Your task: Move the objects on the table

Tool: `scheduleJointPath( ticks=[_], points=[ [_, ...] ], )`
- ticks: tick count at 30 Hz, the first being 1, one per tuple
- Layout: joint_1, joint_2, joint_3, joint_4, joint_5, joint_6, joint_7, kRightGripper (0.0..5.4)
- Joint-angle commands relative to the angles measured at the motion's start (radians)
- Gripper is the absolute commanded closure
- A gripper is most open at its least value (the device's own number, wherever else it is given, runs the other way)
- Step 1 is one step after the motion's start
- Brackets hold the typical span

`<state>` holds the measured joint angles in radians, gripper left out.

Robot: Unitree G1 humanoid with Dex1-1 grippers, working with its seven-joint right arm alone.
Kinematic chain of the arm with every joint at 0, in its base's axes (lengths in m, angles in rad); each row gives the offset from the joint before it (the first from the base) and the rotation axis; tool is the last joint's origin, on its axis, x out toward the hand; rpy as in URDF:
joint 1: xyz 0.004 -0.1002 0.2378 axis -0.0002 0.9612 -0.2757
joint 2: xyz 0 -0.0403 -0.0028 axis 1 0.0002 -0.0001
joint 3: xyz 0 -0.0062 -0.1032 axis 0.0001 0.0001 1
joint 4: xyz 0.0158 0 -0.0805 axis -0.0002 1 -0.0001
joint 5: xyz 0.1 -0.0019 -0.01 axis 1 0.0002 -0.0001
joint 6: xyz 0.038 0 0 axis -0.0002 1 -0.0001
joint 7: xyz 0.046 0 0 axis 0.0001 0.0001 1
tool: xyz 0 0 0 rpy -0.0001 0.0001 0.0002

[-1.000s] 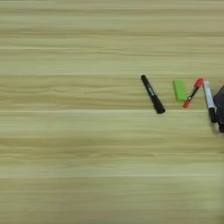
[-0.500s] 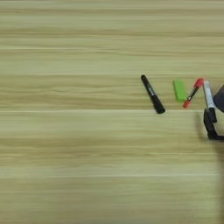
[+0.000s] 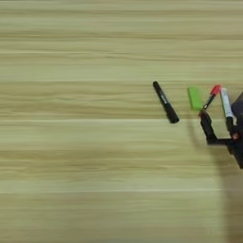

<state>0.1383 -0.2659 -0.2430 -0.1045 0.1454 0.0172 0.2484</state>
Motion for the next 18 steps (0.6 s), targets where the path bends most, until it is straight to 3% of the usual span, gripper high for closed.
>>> scheduleJointPath(
  ticks=[1,8,18],
  points=[
    [-0.088,-0.009,0.036,-0.048,-0.018,-0.01,-0.004,0.03],
    [-0.184,0.02,0.104,0.054,-0.038,-0.031,0.001,0.03],
    [-0.252,0.048,0.15,0.176,-0.055,-0.071,0.008,0.03]
  ],
)
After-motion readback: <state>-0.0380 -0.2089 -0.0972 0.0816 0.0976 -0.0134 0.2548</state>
